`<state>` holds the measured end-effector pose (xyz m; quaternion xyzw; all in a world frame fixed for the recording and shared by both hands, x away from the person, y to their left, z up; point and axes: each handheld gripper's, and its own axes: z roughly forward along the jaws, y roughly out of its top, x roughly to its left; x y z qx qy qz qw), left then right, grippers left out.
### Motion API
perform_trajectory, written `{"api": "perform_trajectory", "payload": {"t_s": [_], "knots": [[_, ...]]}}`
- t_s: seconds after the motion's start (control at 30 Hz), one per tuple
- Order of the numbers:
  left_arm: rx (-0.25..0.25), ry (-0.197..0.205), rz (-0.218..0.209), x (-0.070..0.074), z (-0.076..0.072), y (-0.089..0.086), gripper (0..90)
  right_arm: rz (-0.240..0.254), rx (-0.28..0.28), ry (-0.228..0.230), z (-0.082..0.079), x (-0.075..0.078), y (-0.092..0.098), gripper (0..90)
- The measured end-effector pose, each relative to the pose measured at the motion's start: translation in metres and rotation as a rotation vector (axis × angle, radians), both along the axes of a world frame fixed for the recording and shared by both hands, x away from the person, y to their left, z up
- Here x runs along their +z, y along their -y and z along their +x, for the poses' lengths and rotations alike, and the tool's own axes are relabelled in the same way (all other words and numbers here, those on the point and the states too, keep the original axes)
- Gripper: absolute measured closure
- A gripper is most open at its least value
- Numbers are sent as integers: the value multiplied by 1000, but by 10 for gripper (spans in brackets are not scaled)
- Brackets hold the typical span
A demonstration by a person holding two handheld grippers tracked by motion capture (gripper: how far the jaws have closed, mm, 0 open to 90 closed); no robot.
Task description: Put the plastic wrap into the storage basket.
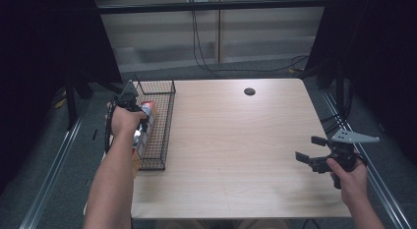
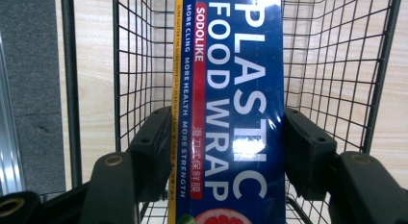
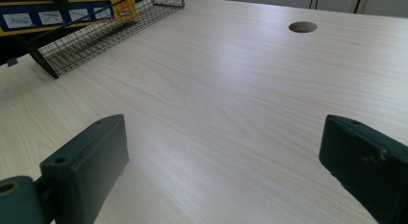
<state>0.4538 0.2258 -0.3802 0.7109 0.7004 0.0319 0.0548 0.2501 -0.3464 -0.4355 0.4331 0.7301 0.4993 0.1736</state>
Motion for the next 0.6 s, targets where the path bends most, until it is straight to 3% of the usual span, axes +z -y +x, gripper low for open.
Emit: {"api": "perform_trajectory", "payload": {"t_s": [0.33,0.6], "knots": [[-8,13,9,-3,2,-2,411,-5,1,-3,2,-1,-1,28],[-5,38,-14,-2,-1,1,392,-8,4,-5,2,-1,-2,28]]}}
